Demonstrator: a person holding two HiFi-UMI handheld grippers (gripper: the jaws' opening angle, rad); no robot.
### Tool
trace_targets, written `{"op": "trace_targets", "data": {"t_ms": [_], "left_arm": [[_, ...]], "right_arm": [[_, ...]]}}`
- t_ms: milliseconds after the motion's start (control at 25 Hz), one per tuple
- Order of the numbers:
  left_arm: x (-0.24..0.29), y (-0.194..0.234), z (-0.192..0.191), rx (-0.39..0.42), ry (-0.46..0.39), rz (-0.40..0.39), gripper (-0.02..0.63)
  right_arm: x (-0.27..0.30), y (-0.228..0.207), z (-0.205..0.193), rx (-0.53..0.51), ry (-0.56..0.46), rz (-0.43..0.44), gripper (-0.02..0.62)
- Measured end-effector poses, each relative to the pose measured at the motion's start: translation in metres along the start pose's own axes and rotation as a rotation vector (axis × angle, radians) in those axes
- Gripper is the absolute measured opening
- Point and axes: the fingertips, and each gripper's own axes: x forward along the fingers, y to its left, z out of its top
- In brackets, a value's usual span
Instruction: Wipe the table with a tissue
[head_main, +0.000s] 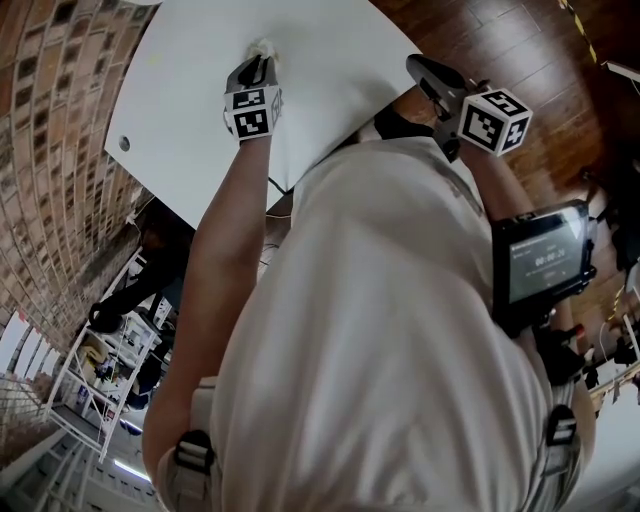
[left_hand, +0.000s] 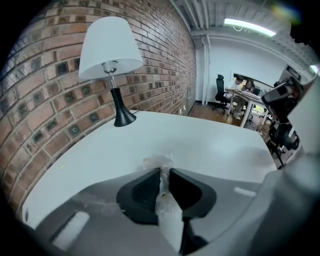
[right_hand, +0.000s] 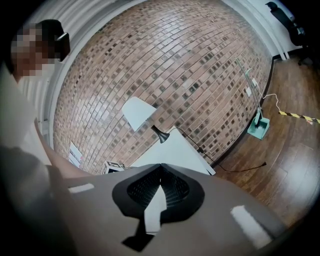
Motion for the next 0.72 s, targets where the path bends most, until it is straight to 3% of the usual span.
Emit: {"op": "trace_targets", "data": {"t_ms": [80, 160, 360, 480, 600, 720], "left_arm": [[0.003, -0.012, 0.005, 0.008, -0.011, -0.020, 0.061], [0.008, -0.038, 0.011, 0.070, -0.026, -0.085, 0.061], [0.011, -0.153, 0.025, 0.286, -0.066, -0.324, 0.060], [0.004, -0.207, 0.022, 0.335, -0.063, -0.445, 0.059], [-0.008, -0.233, 0.013, 0.364, -0.019, -0.606, 0.058], [-0.031, -0.236, -0.012, 0.367, 0.125, -0.813, 0.056]], "right_arm": [[-0.001, -0.002, 0.001, 0.003, -0.003, -0.005, 0.008], [-0.002, -0.004, 0.002, 0.005, -0.009, -0.013, 0.008], [-0.008, -0.016, 0.014, 0.016, -0.053, -0.050, 0.008], [-0.012, -0.019, 0.019, 0.013, -0.065, -0.065, 0.008], [-0.015, -0.022, 0.023, 0.013, -0.073, -0.075, 0.008], [-0.014, -0.021, 0.024, 0.015, -0.074, -0.072, 0.008]]}}
